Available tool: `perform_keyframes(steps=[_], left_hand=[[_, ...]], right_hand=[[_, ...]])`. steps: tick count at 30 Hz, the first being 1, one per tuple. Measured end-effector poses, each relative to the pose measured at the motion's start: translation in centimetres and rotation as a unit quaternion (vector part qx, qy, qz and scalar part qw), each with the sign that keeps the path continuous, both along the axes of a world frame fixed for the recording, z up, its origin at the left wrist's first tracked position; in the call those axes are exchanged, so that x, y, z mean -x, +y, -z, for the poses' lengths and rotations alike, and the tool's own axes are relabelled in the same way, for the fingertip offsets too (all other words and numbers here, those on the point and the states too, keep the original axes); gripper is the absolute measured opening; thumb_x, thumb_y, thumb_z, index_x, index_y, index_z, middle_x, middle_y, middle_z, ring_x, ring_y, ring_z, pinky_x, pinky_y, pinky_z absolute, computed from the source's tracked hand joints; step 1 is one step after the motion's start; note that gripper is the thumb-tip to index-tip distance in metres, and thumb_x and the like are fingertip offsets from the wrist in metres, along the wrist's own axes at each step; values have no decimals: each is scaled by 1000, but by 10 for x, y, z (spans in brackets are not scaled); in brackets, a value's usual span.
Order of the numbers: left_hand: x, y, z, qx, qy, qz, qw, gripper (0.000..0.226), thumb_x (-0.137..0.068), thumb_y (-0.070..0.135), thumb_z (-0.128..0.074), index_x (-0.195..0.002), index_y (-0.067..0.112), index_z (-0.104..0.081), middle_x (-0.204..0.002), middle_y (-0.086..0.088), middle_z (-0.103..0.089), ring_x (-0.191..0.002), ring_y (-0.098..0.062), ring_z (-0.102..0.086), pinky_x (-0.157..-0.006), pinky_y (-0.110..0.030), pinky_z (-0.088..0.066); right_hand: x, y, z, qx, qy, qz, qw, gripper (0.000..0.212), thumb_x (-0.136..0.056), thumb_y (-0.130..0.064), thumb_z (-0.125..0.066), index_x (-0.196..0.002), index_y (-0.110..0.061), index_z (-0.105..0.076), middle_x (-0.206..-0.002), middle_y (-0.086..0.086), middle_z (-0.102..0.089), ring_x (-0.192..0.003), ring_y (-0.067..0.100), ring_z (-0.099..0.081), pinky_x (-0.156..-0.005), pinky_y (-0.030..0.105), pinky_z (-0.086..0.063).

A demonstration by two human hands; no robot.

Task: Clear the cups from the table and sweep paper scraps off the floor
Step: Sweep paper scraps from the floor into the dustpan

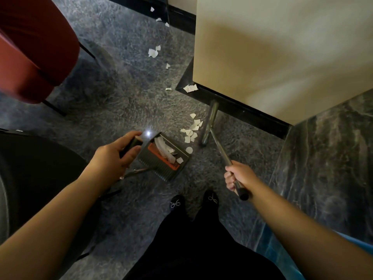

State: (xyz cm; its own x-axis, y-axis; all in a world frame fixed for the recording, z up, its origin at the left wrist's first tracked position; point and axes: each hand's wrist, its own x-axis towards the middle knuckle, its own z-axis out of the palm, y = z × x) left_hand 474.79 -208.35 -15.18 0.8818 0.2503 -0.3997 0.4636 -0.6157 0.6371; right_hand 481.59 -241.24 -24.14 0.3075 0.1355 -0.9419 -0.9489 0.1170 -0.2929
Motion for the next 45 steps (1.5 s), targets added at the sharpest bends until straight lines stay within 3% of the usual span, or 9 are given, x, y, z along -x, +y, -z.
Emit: perform_keyframes(steps=[12,17,22,26,30,34,37,42,45], left_hand=[[-21,10,27,-19,-1,3,1000,40,-95,37,-59,-133,48,-51,-77,9,-60,-55,-6,-60,-43,-12,-43],[-48,7,35,-41,-17,35,998,43,-95,40,-58,-136,44,-51,-79,15,-56,-64,10,-49,-57,-8,-37],[-80,-1,38,-39,-35,34,998,42,-95,42,-57,-137,42,-51,-84,10,-59,-65,3,-53,-61,-19,-40],[-111,-7,35,-45,-33,19,998,42,-96,43,-55,-137,41,-50,-73,18,-56,-60,2,-57,-52,-12,-38],[-135,-10,32,-31,-14,6,999,40,-96,42,-54,-136,42,-51,-73,16,-57,-59,-5,-59,-48,-15,-40],[-143,-14,33,-39,6,-6,999,40,-95,45,-55,-135,48,-50,-82,10,-61,-62,-8,-61,-45,-13,-40],[-142,-13,35,-55,19,-3,998,41,-95,47,-54,-135,50,-48,-96,4,-62,-65,-6,-61,-49,-14,-40],[-128,-12,37,-55,12,-5,998,44,-94,42,-57,-137,47,-48,-107,4,-63,-88,-10,-57,-78,-26,-43],[-123,-13,39,-48,17,-12,999,44,-94,43,-57,-136,52,-47,-101,9,-60,-85,-9,-59,-77,-26,-46]], right_hand=[[2,0,-11,46,17,-26,998,21,-102,-5,-33,-89,-19,-41,-56,0,-33,-28,5,-30,-33,11,-24],[-8,9,-7,42,-11,-41,998,18,-101,-4,-35,-91,-18,-41,-48,-2,-36,-30,6,-31,-32,13,-25],[-34,7,-7,32,-23,-28,999,21,-101,-6,-36,-88,-21,-44,-45,-3,-39,-30,5,-32,-32,14,-26],[-63,1,-2,26,-33,-45,998,22,-101,-7,-36,-86,-21,-43,-47,-3,-39,-31,5,-32,-33,14,-26],[-104,-5,4,20,-41,-75,996,22,-100,-6,-37,-85,-20,-42,-49,-3,-37,-31,6,-32,-33,13,-25],[-146,-11,8,60,-56,-179,980,17,-99,-4,-38,-90,-17,-45,-46,-2,-37,-31,8,-32,-34,14,-26],[-167,-14,13,103,-63,-262,957,17,-98,-3,-38,-92,-15,-49,-46,0,-36,-31,10,-31,-36,15,-28],[-194,-15,26,116,-32,-311,943,18,-98,-6,-39,-107,-17,-51,-44,-1,-42,-33,9,-36,-35,16,-30],[-207,-2,36,104,6,-313,944,23,-98,-11,-42,-117,-21,-48,-46,0,-45,-34,10,-39,-34,17,-31]])
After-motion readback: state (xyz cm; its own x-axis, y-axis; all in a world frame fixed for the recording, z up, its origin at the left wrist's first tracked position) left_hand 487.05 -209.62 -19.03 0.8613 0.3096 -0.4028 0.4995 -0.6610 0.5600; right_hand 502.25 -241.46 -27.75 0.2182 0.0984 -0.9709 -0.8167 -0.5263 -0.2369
